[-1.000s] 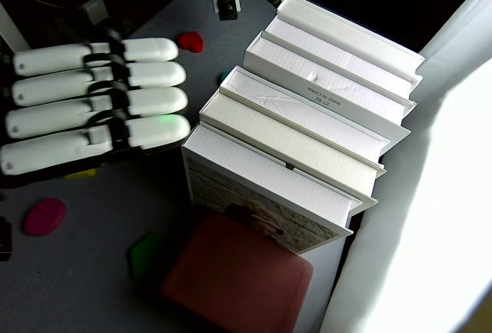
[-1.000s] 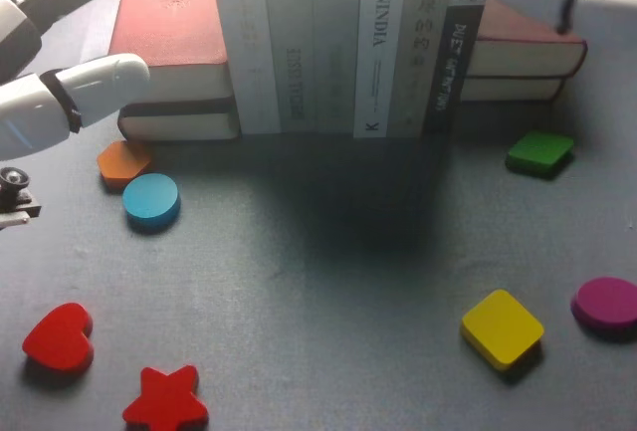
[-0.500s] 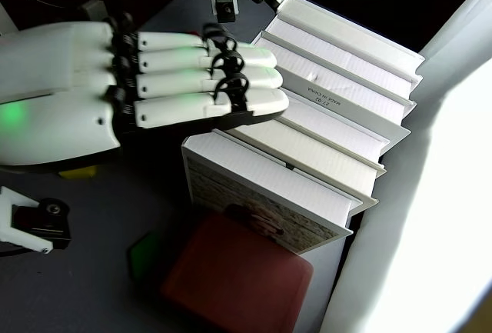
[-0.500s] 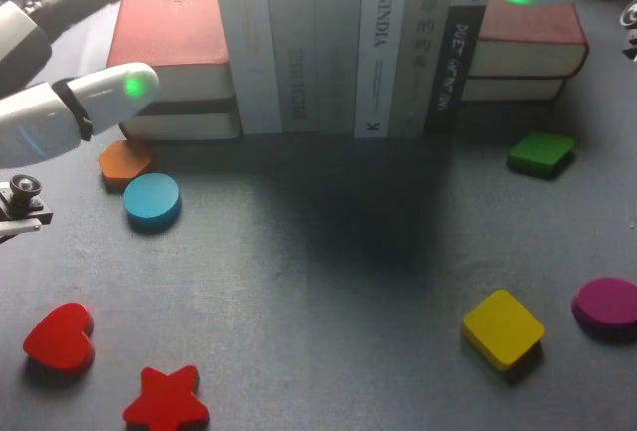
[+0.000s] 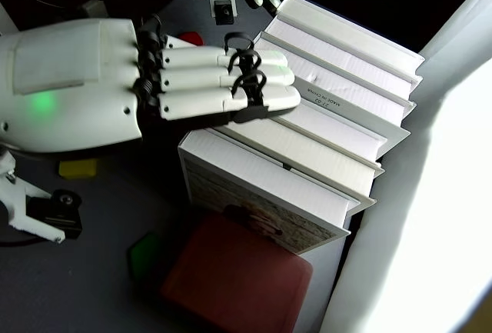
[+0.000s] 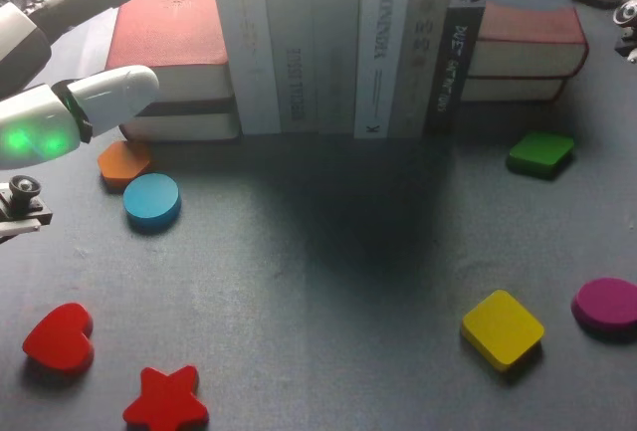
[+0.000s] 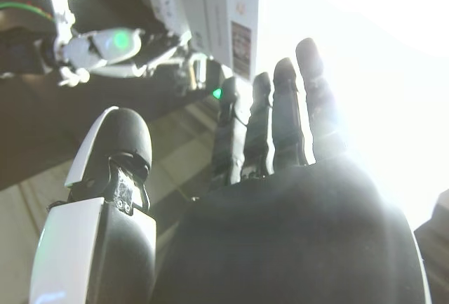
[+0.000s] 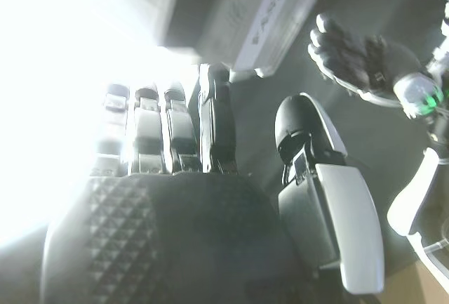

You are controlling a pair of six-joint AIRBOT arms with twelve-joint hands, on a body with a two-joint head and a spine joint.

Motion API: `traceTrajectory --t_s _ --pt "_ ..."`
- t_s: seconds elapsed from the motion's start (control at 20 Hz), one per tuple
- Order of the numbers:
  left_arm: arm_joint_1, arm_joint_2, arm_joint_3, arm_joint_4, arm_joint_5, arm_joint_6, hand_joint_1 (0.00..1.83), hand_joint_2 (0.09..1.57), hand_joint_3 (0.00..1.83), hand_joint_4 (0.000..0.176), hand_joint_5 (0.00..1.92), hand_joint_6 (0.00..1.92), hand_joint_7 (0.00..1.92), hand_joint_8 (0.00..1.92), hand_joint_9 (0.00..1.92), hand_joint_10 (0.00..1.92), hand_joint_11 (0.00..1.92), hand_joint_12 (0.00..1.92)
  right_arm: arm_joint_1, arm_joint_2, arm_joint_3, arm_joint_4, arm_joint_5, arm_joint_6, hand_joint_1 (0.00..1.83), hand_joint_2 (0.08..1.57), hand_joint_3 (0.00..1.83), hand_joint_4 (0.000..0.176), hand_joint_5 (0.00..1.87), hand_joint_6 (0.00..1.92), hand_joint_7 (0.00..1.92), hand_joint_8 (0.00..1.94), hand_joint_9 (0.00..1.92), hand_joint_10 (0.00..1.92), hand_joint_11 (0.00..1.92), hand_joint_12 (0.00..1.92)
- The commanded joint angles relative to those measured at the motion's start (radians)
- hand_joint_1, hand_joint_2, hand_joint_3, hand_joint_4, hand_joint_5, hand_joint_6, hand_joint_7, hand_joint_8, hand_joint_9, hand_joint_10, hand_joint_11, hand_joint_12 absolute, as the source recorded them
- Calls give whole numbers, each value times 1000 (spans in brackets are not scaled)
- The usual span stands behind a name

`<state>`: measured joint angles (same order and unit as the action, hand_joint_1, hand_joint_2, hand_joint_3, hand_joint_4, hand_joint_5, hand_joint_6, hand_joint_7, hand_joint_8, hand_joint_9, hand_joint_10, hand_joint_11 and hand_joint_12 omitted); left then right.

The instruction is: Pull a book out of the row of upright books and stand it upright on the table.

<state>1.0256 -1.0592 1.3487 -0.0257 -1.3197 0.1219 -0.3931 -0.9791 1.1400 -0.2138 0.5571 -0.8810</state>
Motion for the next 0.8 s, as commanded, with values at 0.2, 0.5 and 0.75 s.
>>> traceTrajectory --t_s 0.2,0.5,0.75 --pt "0 -2 1 -41 -137 -10 337 1374 0 0 206 3 66 1 53 1 0 331 -69 56 -58 -70 229 94 272 1398 1 0 684 697 156 3 0 0 0 0" --pt "1 -3 1 -45 -143 -10 337 1391 3 0 193 1 70 2 53 5 0 112 -208 111 -119 -95 391 170 290 1419 0 0 678 528 107 2 0 0 0 0" --pt "7 -2 0 -53 -149 -10 334 1398 1 0 183 1 50 1 33 2 0 12 -255 119 -131 -106 448 209 0 1408 3 7 637 598 157 6 0 0 0 0"
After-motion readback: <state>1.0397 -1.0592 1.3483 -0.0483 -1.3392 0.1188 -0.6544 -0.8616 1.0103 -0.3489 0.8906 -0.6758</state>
